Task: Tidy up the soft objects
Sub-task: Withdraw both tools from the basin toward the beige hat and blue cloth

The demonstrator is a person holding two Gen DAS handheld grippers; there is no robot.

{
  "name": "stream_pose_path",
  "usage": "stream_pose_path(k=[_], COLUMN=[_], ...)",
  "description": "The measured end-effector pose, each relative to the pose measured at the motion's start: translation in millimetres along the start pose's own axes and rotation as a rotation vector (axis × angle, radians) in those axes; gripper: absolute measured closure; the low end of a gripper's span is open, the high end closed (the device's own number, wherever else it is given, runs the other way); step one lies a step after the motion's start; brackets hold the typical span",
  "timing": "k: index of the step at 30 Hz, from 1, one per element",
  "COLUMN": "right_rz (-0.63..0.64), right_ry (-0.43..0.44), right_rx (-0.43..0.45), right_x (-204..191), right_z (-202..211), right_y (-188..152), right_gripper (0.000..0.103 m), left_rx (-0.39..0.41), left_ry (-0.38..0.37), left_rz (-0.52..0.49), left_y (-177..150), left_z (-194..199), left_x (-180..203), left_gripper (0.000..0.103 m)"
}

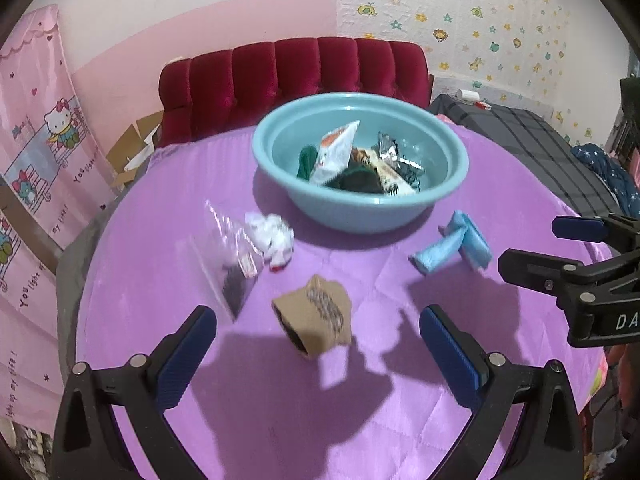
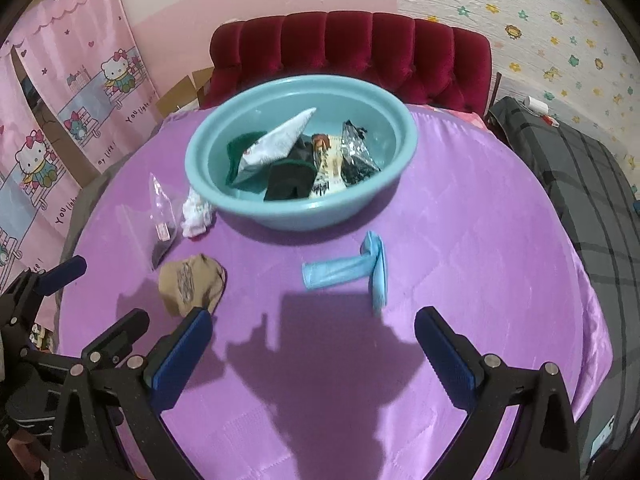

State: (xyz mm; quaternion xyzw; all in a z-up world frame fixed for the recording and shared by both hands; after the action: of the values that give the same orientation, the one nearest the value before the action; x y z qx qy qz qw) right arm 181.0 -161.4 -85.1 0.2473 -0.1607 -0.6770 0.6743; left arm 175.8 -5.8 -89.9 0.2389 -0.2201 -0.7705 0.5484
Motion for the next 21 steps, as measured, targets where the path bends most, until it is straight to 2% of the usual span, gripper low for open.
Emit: stream_pose_path(k=[6,11,21], right_rz=[-0.015,-0.036,-0.044], right_ry=[-0.011,-0.015,-0.018], right_rx=[0.028,0.023,-0.003], right_x=[5.0,13.5,20.1], right_z=[-4.9,-14.6,-32.4], right_y=[-16.8,-30.2,-45.2], right_gripper=[0.000,0.000,0.000], left_rx=[-0.030,-0.032,-0.038], left_ry=[-0.014,-0.001,0.011], left_rz=[0.035,0.026,0.053], left_y=[-27.1,-41.6,-51.1], left_z=[-6.6,-11.7,-24.7], left_x=[4.7,10.3,6.9], left_gripper=[0.000,0.000,0.000])
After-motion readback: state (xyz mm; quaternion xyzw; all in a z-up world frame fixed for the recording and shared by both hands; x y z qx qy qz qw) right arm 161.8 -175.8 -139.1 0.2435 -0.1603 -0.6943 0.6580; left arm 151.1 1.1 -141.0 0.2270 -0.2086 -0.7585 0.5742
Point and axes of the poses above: each gripper's, at about its wrist camera, not at the fingertips, and z roughly against the way its jaws point, x to its right, y to its top, the point moved 8 cm from there along -z, roughly the way its jaws point, and after that the axes turned 11 degrees about -z, right-handed, at the moved point
